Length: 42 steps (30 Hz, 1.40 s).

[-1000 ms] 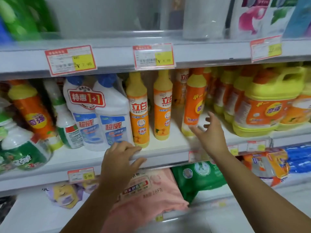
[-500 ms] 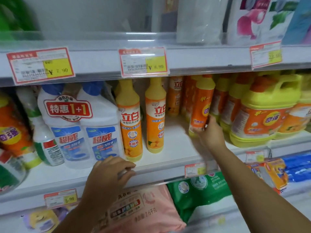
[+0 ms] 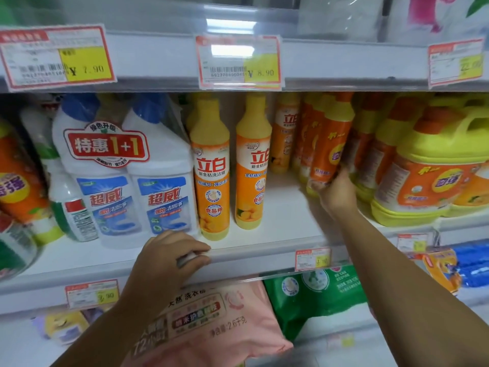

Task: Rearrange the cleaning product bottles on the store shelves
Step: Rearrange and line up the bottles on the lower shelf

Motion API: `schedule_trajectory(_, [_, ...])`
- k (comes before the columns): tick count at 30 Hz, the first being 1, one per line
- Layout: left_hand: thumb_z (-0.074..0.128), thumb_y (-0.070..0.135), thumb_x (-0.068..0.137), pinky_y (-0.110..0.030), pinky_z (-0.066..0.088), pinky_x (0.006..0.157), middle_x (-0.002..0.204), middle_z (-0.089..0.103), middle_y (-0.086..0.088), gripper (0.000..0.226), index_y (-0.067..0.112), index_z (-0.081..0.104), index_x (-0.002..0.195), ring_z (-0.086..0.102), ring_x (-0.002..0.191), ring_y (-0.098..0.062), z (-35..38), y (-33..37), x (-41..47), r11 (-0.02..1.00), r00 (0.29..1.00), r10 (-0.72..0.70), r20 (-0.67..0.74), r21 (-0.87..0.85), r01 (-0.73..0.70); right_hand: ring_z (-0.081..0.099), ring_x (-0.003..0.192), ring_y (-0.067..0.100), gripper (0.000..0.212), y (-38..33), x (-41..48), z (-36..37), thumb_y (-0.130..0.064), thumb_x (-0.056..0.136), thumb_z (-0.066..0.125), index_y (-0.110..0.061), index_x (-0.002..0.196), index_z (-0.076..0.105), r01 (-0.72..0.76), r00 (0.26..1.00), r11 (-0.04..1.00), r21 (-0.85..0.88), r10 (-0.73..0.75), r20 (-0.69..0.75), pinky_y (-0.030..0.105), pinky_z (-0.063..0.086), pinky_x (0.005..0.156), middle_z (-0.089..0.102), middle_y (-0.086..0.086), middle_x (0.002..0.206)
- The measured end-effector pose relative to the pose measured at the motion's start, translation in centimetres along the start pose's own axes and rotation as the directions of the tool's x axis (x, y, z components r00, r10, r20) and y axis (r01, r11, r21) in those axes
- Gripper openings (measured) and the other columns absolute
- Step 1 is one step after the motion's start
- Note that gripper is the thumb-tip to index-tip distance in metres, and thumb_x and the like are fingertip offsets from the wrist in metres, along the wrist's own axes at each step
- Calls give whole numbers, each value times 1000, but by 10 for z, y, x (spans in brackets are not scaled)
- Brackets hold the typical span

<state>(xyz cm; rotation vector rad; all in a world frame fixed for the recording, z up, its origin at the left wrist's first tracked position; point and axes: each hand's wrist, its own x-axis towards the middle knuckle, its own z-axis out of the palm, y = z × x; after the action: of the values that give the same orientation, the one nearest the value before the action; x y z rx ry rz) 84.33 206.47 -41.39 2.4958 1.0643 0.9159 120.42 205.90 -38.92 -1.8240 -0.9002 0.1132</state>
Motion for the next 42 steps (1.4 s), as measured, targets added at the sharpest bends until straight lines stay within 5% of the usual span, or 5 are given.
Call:
schedule_trajectory(22, [76, 31, 73, -28, 42, 76, 81, 59, 28, 14, 33, 73, 87, 50, 88, 3, 1, 9, -3, 997, 998, -48, -48, -62, 45, 54, 117, 35, 72, -13, -10, -7, -24, 77, 77, -6, 134, 38, -166, 986, 984, 58, 167, -20, 37, 41, 96, 54, 19, 131])
schedule_trajectory(25, [75, 34, 74, -28, 42, 78, 83, 59, 29, 13, 33, 73, 87, 50, 89, 3, 1, 9, -3, 996, 997, -59, -51, -74, 55, 46, 119, 35, 65, -38, -42, -6, -13, 79, 70, -2, 135, 38, 49, 975, 999, 11, -46, -216, 37, 38, 100, 45, 20, 131])
schedule_trajectory(27, [74, 34, 74, -28, 43, 79, 83, 60, 28, 13, 33, 73, 87, 50, 90, 3, 0, 9, -3, 996, 997, -55, -51, -75, 51, 44, 121, 28, 64, -61, -70, 4, -6, 79, 64, -4, 136, 36, 197, 978, 977, 84, -190, -90, 35, 37, 103, 43, 15, 133])
schedule_trajectory(32, [75, 34, 74, -28, 43, 80, 84, 60, 25, 14, 31, 73, 88, 50, 89, 0, -2, 12, -5, 995, 996, -60, -63, -79, 55, 54, 96, -18, 85, -89, -117, 27, -18, 71, 75, -31, 137, 22, 13, 846, 924, 382, -213, 489, 4, 44, 73, 50, -15, 119])
schedule_trajectory(42, [72, 38, 75, -33, 43, 82, 86, 61, 24, 15, 32, 73, 89, 51, 90, -3, -3, 13, -4, 996, 995, -77, -58, -43, 74, 61, 107, 30, 54, -67, -77, 34, -21, 80, 73, -14, 125, 44, 77, 971, 997, 25, -81, 225, 40, 48, 90, 64, 9, 121])
